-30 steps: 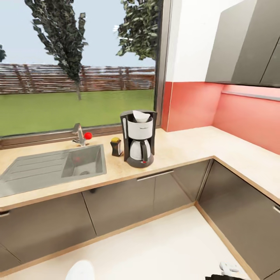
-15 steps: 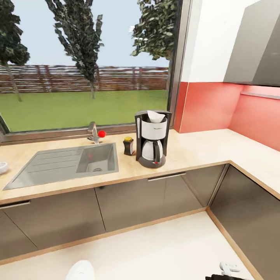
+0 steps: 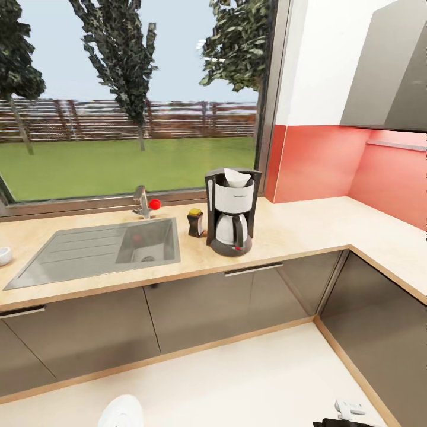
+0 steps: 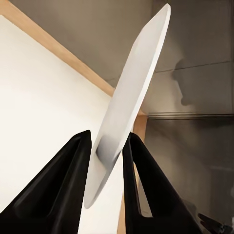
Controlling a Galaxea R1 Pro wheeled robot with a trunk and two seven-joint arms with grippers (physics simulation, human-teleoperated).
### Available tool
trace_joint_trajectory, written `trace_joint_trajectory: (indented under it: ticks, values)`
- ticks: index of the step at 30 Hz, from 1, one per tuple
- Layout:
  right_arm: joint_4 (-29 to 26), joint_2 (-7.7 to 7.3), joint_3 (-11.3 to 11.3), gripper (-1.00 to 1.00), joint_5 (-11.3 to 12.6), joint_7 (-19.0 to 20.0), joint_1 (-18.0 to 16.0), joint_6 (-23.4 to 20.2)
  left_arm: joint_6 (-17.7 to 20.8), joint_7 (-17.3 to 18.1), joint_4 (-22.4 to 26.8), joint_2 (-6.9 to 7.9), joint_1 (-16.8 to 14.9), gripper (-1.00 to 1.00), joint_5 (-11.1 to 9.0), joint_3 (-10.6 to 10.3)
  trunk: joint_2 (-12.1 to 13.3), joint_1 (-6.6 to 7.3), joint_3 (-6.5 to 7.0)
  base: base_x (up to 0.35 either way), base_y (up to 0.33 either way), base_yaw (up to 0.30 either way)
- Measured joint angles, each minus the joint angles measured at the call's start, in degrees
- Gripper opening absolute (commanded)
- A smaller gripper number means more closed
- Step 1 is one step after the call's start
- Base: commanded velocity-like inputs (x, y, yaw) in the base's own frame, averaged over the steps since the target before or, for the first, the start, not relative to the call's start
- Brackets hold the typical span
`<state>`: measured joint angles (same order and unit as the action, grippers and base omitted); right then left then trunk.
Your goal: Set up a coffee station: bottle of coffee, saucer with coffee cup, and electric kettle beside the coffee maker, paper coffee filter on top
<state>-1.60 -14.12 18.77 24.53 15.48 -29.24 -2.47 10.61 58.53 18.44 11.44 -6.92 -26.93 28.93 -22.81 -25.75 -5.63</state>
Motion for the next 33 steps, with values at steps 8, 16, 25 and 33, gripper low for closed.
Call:
trace_joint_trajectory:
  ticks: [8,16,25,33]
  values:
    - [0.14,-0.08,0.05,1.0,-0.25,0.0,0.0,0.07,0.07,0.48,0.75,0.9,-0.6,-1.0,0.72,-0.48,0.0,0.0,0.0,-0.004,-0.038,0.0]
    - [0.0,-0.02,0.08,1.0,-0.11,0.0,0.0,0.19,3.27,0.6,12.24,1.94,-1.13,-1.0,0.57,-0.93,0.0,-0.01,0.01,0.0,-0.001,0.0]
    - [0.15,-0.09,0.05,1.0,-0.17,-0.1,0.01,0.51,22.71,0.4,26.45,1.03,-13.98,-1.0,0.59,-11.69,0.01,0.0,0.01,0.0,0.0,0.0]
    - [0.1,-0.08,0.0,1.0,-0.26,-0.12,0.6,2.08,41.38,-0.08,28.09,-0.54,-31.6,-1.0,0.23,-18.65,0.01,-0.01,0.02,0.0,0.0,0.0]
